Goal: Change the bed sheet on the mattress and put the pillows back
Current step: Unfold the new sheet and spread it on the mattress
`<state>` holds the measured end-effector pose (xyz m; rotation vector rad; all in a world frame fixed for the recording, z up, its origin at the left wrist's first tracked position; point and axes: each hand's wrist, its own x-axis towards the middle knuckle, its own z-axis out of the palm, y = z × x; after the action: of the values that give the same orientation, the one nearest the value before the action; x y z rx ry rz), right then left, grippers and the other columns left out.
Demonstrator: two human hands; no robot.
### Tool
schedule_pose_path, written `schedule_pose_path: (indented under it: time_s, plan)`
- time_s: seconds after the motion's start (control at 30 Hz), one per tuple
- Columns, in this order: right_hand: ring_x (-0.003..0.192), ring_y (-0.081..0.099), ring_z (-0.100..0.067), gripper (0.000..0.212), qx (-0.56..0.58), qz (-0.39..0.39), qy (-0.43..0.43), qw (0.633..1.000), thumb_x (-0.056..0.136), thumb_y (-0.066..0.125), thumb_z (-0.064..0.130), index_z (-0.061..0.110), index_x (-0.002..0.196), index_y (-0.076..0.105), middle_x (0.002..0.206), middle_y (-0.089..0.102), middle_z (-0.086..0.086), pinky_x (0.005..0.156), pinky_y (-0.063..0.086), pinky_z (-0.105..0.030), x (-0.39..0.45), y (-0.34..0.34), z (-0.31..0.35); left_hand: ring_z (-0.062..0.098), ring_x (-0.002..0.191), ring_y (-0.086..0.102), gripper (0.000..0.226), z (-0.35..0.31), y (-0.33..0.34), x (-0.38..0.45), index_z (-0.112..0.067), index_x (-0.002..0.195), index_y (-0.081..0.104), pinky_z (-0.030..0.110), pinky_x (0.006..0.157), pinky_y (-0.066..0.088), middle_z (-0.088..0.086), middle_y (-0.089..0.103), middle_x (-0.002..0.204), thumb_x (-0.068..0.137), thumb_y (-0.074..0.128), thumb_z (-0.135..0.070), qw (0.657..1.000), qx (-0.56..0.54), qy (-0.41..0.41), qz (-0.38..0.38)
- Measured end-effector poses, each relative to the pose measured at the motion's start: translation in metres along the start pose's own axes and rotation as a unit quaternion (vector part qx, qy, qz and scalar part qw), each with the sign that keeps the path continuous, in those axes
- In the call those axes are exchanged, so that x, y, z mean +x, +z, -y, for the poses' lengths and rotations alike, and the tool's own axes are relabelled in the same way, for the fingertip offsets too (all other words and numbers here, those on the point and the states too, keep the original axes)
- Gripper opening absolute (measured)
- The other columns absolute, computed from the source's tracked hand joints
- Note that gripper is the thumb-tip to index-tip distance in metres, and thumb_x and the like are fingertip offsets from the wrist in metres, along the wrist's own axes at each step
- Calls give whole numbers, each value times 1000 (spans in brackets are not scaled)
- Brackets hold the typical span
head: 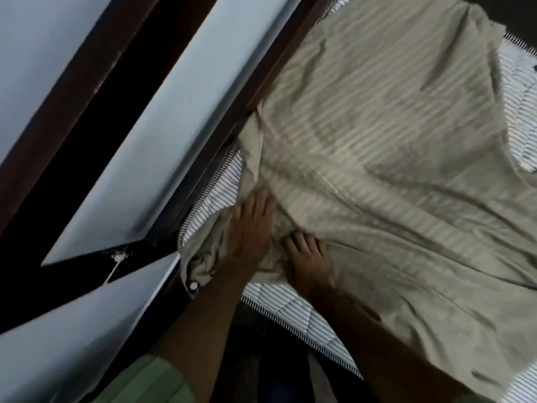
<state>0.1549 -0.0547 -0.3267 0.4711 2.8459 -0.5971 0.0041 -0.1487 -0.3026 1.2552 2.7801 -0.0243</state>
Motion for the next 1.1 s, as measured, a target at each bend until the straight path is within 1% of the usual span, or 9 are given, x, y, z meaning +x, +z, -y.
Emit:
schedule_pose_path:
  time_s: [0.27,0.4,0.5,0.63,0.7,0.83,0.93,1.0,1.1]
  plan:
    - [90,68,-35,17,263,-1,114,958,97,58,27,13,96,68,91,71,-13,75,48,-41,62,-16,-35,32,124,49,49,-33,23,-102,-21,130,58,47,101,42,4,56,131,84,66,-36,991,-54,-18,124]
    - [95,57,-36,29,116,-137,1,984,86,60,31,10,105,64,101,64,-15,81,45,-45,11,-28,-15,34,121,55,37,-31,24,-101,-19,119,66,45,100,41,7,68,121,88,46,-23,988,-9,-78,131]
    - [98,54,-35,38,-1,-138,-14,990,79,69,36,11,107,61,105,60,-13,83,43,-46,-52,-24,-12,35,118,60,32,-49,8,-108,-17,123,61,44,95,48,9,66,123,93,52,-23,970,-42,-171,169]
    - [107,57,-33,60,-99,13,120,988,72,78,45,12,117,59,113,62,-11,88,44,-45,-102,0,-35,38,111,65,39,-101,-3,-108,-16,122,58,43,89,51,14,69,116,98,56,-47,901,-212,-341,166]
    - [110,59,-34,48,-111,35,155,981,73,79,32,13,114,62,114,65,-12,93,45,-46,-106,9,-48,38,116,63,53,-125,4,-110,-14,120,66,42,94,50,15,69,120,97,51,-60,861,-268,-396,175]
    - [109,65,-36,34,67,12,163,984,91,63,20,18,124,68,114,71,-15,94,49,-44,-93,9,-31,38,116,63,81,-150,12,-111,-4,114,73,41,96,48,20,69,120,94,41,-76,773,-397,-453,198]
    - [101,69,-17,26,273,70,49,958,95,57,-4,-9,118,67,113,69,-30,84,49,-19,-101,2,15,41,118,62,53,-131,13,-116,3,119,70,38,90,46,26,67,121,104,50,-44,699,-469,-519,146]
    - [81,60,-7,14,274,20,30,961,89,59,1,-3,93,72,94,71,-24,74,48,-26,-119,7,26,42,125,57,41,-109,15,-128,10,126,64,34,94,39,29,63,130,109,42,-20,670,-451,-570,151]
    - [91,58,-29,10,188,-92,83,974,90,62,22,16,95,67,96,65,-7,84,48,-44,-150,16,12,43,125,56,42,-92,19,-144,11,126,63,42,102,39,31,61,132,108,43,-21,679,-407,-604,92]
